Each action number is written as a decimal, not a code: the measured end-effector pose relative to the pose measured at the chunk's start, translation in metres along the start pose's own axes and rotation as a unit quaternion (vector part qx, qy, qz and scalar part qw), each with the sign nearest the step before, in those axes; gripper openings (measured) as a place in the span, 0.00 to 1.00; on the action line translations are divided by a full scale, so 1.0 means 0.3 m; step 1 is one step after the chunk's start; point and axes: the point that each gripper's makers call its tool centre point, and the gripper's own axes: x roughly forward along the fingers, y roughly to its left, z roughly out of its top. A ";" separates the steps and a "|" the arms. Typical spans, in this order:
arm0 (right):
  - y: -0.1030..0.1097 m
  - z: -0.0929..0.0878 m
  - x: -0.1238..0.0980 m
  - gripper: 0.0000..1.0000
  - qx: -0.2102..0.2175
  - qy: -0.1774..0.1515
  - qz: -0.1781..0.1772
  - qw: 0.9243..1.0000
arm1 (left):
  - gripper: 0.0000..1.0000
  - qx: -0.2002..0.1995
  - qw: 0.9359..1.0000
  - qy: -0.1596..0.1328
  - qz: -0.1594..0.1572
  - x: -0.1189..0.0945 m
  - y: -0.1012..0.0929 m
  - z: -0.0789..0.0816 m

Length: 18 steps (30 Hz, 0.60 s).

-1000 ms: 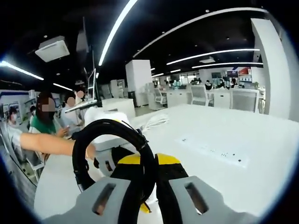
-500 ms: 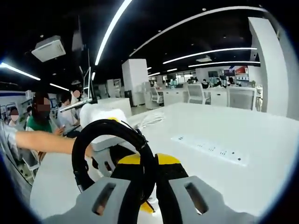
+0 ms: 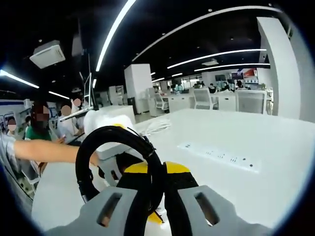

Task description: Straighten the power strip on the desk, plug the charger into it

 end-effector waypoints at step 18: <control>0.028 -0.031 0.015 0.07 -0.052 0.003 -0.010 0.999 | 0.28 0.032 0.999 0.039 0.001 -0.008 -0.020 -0.040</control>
